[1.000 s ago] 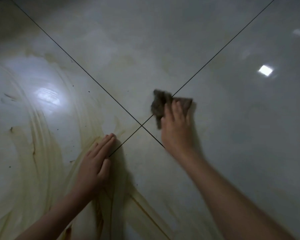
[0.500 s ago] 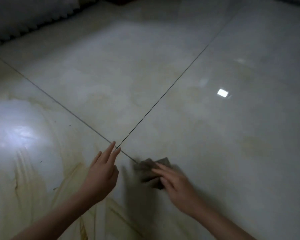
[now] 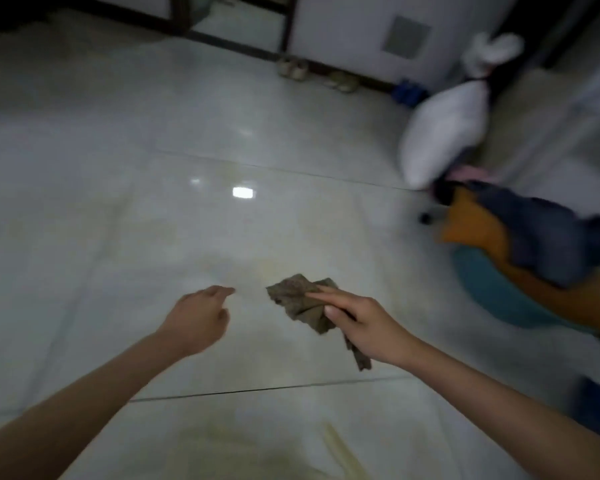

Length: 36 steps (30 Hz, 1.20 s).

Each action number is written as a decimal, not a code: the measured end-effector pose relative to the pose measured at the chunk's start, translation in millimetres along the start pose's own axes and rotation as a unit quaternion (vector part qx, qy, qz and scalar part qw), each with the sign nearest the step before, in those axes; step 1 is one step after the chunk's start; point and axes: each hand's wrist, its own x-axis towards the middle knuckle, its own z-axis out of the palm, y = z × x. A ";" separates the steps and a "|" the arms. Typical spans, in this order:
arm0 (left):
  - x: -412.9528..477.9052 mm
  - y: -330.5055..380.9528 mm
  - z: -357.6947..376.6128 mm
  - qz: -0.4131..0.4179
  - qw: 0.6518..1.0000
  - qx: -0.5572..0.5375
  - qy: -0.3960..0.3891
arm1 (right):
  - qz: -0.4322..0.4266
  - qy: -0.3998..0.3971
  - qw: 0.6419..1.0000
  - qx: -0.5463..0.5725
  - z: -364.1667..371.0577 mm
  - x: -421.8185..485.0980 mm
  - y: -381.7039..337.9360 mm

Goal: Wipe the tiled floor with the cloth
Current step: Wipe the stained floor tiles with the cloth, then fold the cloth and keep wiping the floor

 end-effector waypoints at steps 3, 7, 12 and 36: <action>21.7 35.4 -6.7 0.039 0.999 -0.037 -0.001 | 0.072 0.039 0.997 -0.011 -34.6 -49.4 -10.5; 22.2 71.6 -5.2 0.072 0.992 -0.106 -0.015 | 0.152 0.096 0.984 0.005 -52.3 -88.2 -10.8; 20.6 94.0 5.0 0.075 0.975 -0.195 -0.074 | 0.167 0.171 0.962 0.134 -33.3 -69.2 15.9; 62.5 199.9 101.0 -0.135 0.751 -0.632 -0.137 | 0.156 0.255 0.947 0.120 2.4 -16.8 145.4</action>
